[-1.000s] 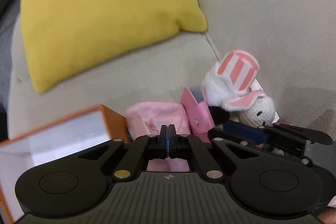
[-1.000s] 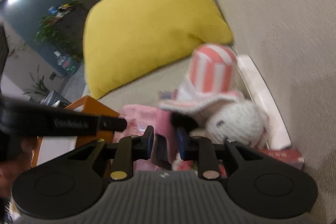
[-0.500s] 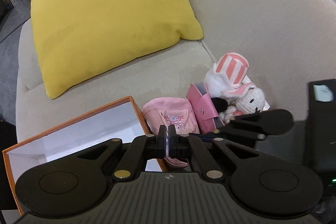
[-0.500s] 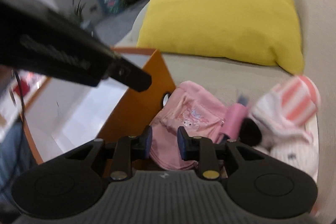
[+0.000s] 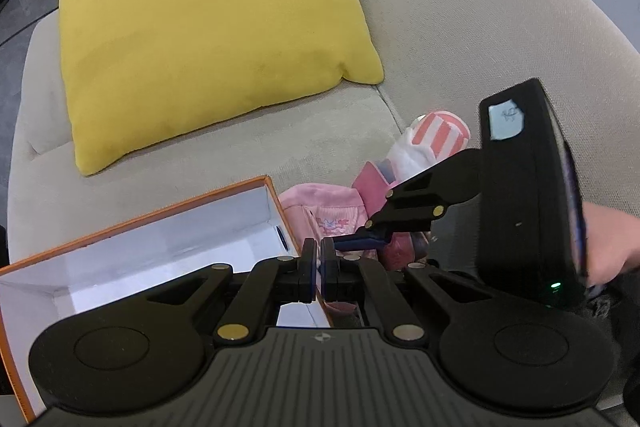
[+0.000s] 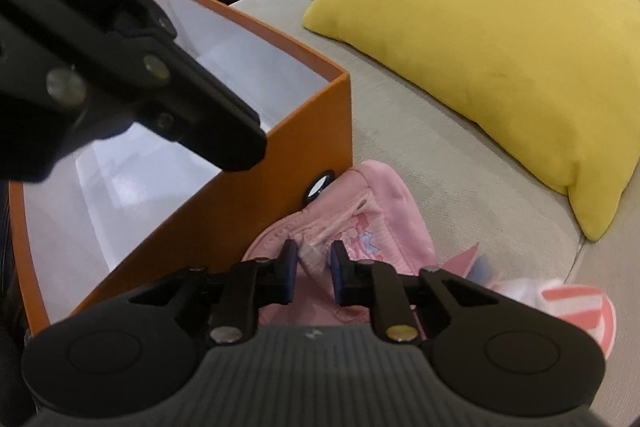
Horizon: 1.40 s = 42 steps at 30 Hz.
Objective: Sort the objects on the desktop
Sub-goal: 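Lift the pink backpack with the left tool while the right tool lifts the pink pouch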
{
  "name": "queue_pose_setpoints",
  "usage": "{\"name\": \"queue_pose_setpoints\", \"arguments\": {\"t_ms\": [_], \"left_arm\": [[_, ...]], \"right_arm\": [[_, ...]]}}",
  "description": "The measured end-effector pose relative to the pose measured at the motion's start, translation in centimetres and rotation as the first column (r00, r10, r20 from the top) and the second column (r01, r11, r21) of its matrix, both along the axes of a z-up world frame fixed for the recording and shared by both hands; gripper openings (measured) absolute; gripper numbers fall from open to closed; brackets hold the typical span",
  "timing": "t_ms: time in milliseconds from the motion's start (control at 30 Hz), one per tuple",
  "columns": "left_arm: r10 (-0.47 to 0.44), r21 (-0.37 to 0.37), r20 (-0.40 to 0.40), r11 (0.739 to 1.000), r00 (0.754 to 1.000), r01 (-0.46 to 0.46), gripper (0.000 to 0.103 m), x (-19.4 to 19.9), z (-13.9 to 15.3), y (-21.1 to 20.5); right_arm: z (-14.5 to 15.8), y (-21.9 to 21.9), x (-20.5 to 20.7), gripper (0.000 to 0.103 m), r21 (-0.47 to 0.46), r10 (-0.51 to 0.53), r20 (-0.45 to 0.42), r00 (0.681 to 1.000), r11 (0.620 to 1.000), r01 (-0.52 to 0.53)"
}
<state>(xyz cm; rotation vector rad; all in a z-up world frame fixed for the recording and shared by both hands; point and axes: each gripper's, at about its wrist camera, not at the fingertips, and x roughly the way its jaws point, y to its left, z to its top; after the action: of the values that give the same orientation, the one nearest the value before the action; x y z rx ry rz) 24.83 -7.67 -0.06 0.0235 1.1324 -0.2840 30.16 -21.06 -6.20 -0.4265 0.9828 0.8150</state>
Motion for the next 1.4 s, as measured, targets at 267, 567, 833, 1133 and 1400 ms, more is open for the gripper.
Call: {"name": "queue_pose_setpoints", "arguments": {"t_ms": [267, 567, 833, 1133, 1400], "left_arm": [[-0.003, -0.075, -0.03, 0.997, 1.0, 0.0, 0.022, 0.3, -1.0, 0.0], [0.036, -0.079, -0.087, 0.996, 0.996, -0.043, 0.04, 1.8, -3.3, -2.0], [0.09, -0.067, -0.118, 0.993, 0.989, -0.099, 0.053, 3.2, -4.5, -3.3], [0.092, 0.033, -0.111, 0.996, 0.99, -0.088, 0.055, 4.3, -5.3, -5.6], [0.071, 0.087, -0.148, 0.994, 0.986, -0.059, 0.053, 4.4, -5.3, -6.4]], "right_arm": [[2.3, -3.7, 0.0, 0.011, 0.031, -0.101, -0.05, 0.994, 0.994, 0.102], [1.9, -4.5, 0.0, 0.01, 0.065, -0.153, -0.086, 0.985, 0.985, 0.158], [2.3, -6.0, -0.4, 0.009, 0.092, -0.149, -0.108, 0.983, 0.983, 0.159], [2.5, -6.7, -0.3, 0.008, 0.107, -0.129, -0.13, 0.983, 0.984, 0.143], [2.7, -7.4, -0.8, 0.005, 0.114, -0.126, -0.151, 0.981, 0.983, 0.143]]}}
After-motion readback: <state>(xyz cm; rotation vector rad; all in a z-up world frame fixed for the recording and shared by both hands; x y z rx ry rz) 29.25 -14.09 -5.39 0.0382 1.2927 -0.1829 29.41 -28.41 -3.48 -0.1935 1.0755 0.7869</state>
